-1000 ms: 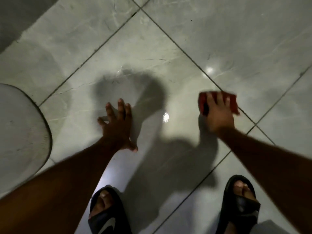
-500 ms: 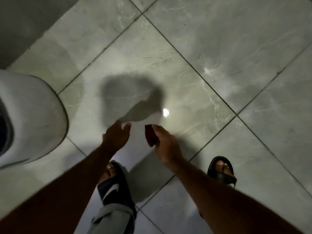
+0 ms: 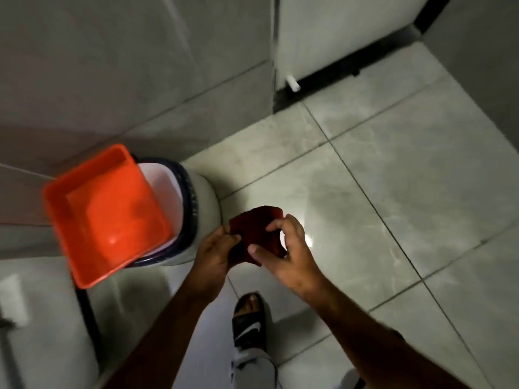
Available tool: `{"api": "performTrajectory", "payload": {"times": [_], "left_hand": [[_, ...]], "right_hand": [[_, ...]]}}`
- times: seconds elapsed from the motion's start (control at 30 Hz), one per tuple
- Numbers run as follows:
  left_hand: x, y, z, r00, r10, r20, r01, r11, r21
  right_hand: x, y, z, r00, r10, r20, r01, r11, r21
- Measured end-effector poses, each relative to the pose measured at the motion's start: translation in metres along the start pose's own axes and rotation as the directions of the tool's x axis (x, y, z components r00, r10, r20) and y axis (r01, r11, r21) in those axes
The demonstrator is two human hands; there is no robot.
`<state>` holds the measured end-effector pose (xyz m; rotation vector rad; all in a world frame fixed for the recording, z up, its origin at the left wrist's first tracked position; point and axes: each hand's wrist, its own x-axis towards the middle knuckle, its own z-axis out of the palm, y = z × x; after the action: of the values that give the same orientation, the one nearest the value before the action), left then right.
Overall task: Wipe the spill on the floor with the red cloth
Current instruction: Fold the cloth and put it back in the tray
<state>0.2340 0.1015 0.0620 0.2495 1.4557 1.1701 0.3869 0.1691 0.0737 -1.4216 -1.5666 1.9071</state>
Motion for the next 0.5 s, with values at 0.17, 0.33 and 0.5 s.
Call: {"api": "performTrajectory", "payload": {"times": [0.17,0.33,0.5], "left_hand": [[-0.016,0.041,-0.087,0.986,0.027,-0.166,-0.049,0.991,-0.128],[-0.007,0.054,-0.179,0.919,-0.001,-0.395,-0.064,0.986,-0.151],[0.020,0.033,-0.249,0.885,-0.076,-0.458,0.032,0.994,-0.103]], "right_hand": [[0.049,-0.047,0.066,0.919,0.265,0.293,-0.368,0.843,0.393],[0.092,-0.060,0.181,0.929,0.252,0.271,-0.317,0.920,0.230],[0.129,-0.035,0.266,0.906,0.317,0.282,-0.348,0.935,0.067]]}}
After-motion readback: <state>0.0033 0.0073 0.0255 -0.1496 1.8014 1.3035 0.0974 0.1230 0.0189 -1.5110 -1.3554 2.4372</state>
